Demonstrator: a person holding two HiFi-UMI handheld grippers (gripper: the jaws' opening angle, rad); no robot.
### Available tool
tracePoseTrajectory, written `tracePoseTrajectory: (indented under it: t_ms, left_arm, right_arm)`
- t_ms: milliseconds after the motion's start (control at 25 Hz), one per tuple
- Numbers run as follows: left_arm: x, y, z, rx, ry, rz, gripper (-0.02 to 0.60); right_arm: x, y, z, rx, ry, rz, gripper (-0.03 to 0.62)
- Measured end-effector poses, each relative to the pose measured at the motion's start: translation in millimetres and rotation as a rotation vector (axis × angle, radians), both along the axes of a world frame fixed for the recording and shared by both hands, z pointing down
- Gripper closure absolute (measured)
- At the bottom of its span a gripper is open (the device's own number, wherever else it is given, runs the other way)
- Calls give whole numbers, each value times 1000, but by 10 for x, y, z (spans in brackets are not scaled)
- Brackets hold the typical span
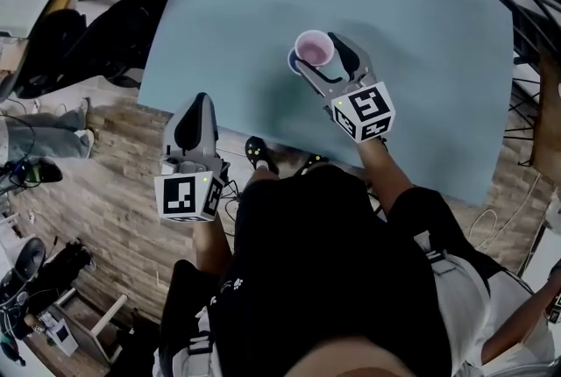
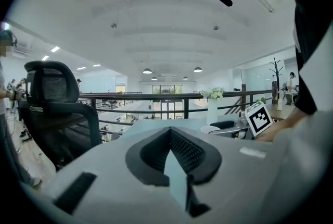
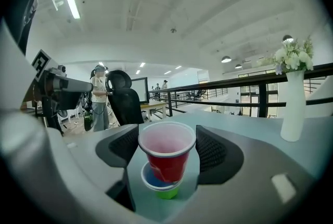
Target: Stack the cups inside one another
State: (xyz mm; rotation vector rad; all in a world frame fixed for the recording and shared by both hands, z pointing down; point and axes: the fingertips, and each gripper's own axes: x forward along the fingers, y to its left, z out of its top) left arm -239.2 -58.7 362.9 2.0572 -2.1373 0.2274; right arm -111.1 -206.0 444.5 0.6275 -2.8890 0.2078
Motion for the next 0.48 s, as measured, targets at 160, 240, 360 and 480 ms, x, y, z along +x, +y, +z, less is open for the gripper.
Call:
tracePoseTrajectory:
  t_ms: [160,240,360,480]
  left_arm:
    - [-47,38,-19,4,-2,-12,595]
    - [-72,60,-32,7,-1,-17,595]
    - [-131,104,-15,3,0,-28,596]
    - [-180,136,8,-3,2,-38,595]
  right_arm:
    - [-68,61,92,-7,24,-20,250]
    - [-94,76,139,-9,38,-24,250]
    - [-135,91,226,-13,59,-28,250]
    - [-175,103,324,-21,80,-29,250]
